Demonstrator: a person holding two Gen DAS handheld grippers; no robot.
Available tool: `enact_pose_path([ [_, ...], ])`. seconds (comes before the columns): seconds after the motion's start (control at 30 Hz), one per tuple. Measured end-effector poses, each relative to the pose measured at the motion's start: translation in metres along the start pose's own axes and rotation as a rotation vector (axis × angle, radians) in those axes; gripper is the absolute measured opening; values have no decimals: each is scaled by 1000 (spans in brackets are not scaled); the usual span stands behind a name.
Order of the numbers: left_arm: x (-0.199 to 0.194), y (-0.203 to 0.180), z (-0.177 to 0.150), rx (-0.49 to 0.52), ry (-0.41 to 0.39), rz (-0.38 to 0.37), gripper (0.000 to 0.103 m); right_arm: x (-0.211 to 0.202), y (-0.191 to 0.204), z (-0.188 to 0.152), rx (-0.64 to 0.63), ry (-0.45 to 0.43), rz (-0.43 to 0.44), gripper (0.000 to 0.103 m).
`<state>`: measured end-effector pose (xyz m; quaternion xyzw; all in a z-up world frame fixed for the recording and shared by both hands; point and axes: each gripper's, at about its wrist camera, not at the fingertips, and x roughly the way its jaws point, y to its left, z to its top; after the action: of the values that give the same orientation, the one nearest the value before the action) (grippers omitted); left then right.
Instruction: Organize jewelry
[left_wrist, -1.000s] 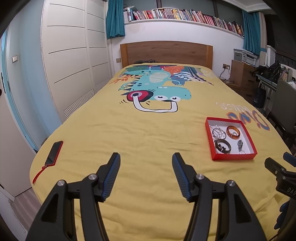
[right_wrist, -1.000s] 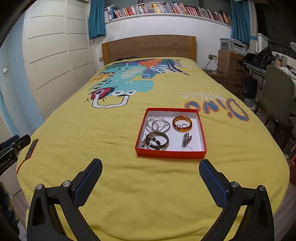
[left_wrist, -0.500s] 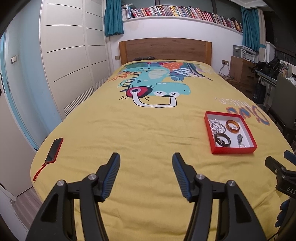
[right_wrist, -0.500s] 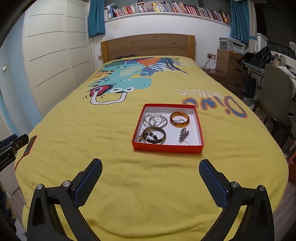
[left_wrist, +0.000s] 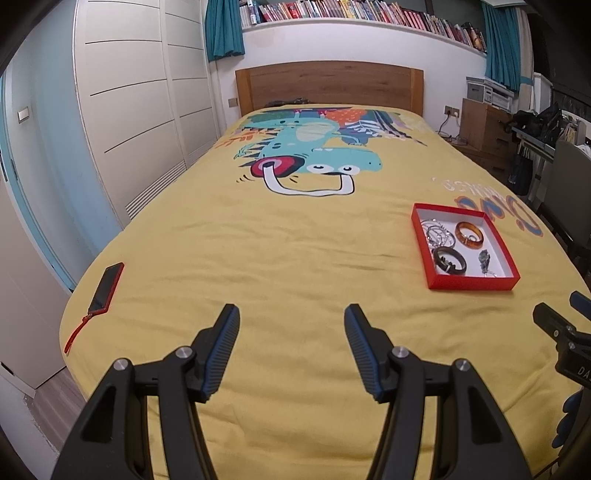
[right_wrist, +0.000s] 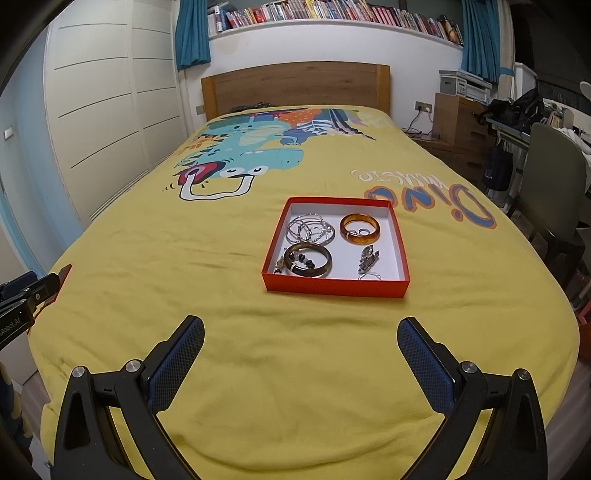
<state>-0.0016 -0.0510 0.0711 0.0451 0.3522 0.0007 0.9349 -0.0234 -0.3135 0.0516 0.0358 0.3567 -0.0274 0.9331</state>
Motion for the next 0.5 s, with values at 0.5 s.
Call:
enact_pose_path([
  [0.5, 18, -6, -11, 22, 49, 1, 57, 14, 1, -11, -5, 40, -5, 102],
])
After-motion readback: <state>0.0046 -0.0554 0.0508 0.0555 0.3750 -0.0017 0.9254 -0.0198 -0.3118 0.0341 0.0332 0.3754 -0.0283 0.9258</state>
